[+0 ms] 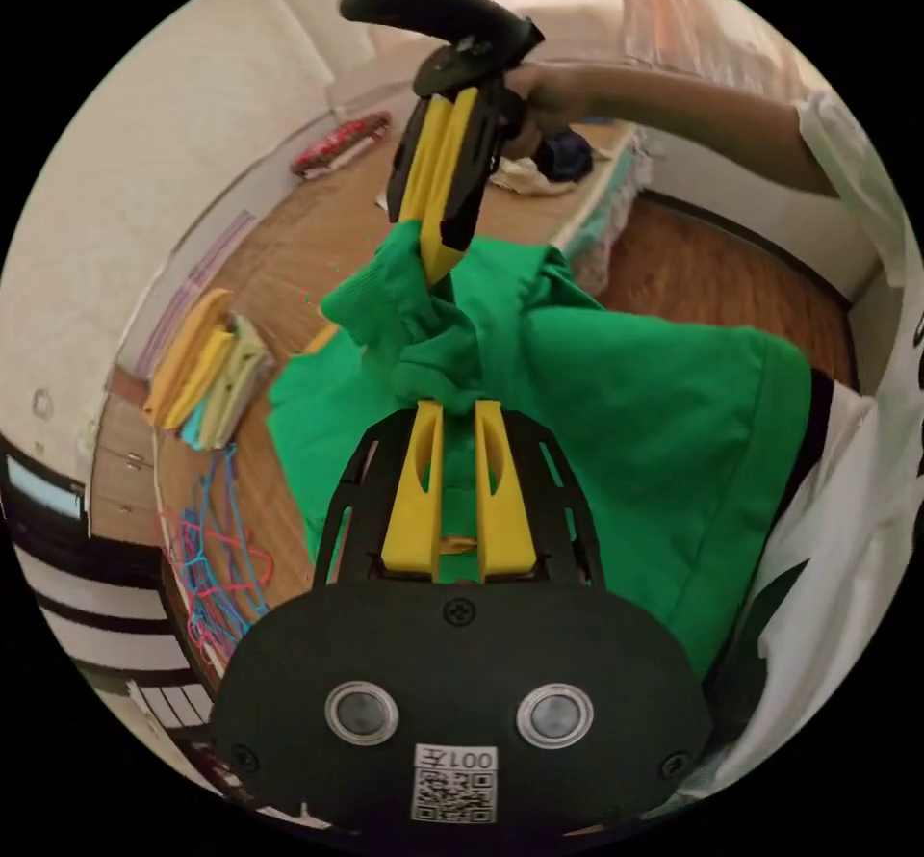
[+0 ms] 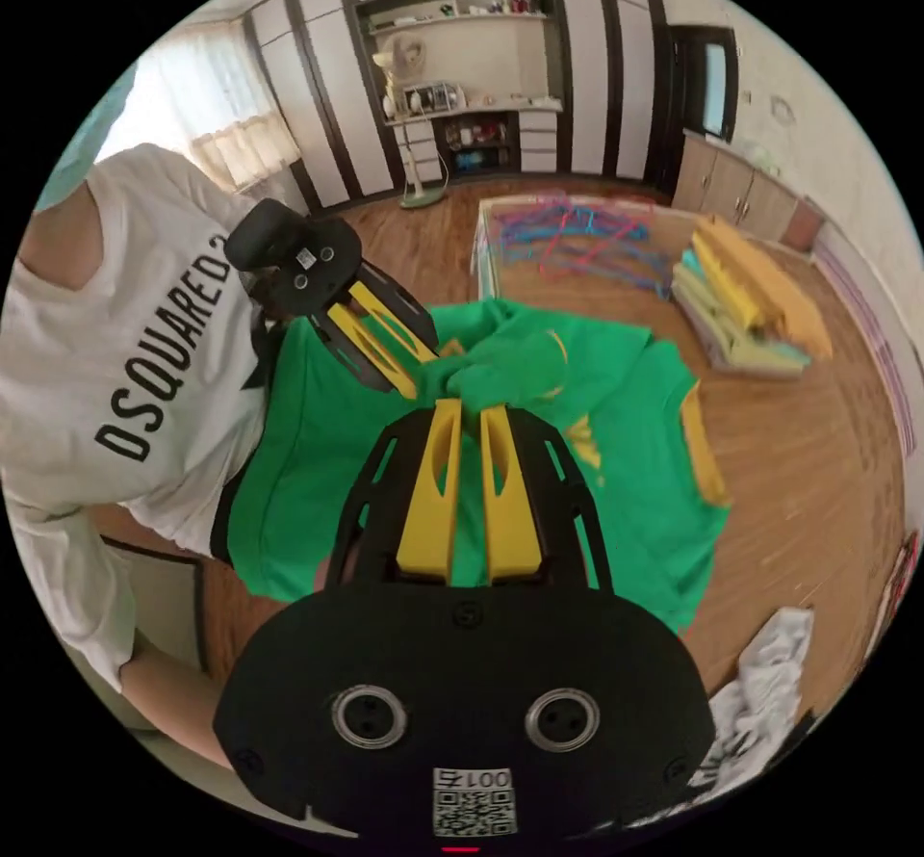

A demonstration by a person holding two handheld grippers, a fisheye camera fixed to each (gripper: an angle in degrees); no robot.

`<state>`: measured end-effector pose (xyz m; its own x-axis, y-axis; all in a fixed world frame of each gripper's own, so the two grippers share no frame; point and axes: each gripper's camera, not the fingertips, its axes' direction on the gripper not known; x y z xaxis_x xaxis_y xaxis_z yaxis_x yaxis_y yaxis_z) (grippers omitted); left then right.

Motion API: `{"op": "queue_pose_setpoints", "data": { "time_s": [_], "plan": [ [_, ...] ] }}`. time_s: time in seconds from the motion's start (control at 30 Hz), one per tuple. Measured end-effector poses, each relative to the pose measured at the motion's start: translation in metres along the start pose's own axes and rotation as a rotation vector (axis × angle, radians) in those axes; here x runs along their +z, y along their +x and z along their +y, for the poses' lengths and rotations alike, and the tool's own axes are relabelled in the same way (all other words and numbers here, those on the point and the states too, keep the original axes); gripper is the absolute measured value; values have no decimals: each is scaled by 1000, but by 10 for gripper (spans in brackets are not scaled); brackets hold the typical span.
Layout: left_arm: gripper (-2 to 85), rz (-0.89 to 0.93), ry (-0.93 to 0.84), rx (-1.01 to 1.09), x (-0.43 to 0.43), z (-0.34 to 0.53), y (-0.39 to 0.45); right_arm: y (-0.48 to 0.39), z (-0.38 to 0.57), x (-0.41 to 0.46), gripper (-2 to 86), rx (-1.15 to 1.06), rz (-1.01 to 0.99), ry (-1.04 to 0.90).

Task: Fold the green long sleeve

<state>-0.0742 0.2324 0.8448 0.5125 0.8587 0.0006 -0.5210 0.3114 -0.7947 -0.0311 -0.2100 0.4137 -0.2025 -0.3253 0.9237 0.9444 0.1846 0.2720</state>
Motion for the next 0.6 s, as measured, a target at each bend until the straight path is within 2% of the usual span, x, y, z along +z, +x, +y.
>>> {"op": "queue_pose_setpoints", "data": {
  "time_s": [0.13, 0.37, 0.47, 0.6],
  "plan": [
    [15, -14, -113, 104, 15, -8, 22, -6, 28, 42, 32, 49, 41, -177],
    [36, 17, -127, -35, 14, -28, -22, 33, 18, 37, 76, 141, 69, 19],
    [42, -53, -147, -42, 22, -42, -37, 64, 0, 63, 96, 160, -8, -5],
    [46, -202, -227, -1, 39, -52, -55, 98, -12, 114, 76, 169, -79, -163]
  ]
}}
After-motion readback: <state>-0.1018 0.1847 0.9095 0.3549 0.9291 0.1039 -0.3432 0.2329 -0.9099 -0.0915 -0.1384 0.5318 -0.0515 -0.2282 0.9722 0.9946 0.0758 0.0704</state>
